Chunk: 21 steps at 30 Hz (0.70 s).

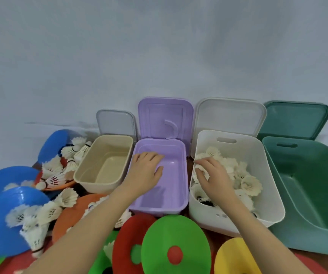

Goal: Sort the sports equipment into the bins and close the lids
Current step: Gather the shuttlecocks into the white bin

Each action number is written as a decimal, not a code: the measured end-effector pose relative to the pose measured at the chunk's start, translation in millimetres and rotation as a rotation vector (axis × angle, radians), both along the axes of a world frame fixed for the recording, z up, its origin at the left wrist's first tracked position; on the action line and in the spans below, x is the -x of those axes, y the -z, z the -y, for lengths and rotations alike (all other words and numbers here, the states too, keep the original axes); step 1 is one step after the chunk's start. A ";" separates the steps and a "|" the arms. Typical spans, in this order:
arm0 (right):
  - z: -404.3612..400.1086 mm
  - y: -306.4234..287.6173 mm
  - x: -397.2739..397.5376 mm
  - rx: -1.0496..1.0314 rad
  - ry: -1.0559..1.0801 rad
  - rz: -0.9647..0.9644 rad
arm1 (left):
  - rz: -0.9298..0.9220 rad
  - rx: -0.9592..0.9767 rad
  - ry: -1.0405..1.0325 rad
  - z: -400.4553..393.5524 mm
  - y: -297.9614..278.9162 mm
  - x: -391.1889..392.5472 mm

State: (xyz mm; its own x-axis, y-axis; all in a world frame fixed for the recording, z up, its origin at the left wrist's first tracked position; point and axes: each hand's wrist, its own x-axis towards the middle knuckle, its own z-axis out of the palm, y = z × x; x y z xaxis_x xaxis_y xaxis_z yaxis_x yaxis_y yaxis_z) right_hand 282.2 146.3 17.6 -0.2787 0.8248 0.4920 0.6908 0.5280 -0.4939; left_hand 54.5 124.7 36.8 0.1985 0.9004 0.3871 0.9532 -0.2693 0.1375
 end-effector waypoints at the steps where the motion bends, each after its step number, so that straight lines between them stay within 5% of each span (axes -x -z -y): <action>1: 5.6 0.4 9.9 -0.005 -0.028 -0.024 | 0.004 -0.014 -0.019 8.3 3.4 11.4; 12: 73.6 31.6 131.2 0.205 -0.159 -0.031 | 0.127 0.189 -0.157 94.5 53.6 135.8; 21: 129.7 72.7 185.0 0.191 0.133 0.144 | 0.134 0.457 -0.093 112.7 92.8 178.2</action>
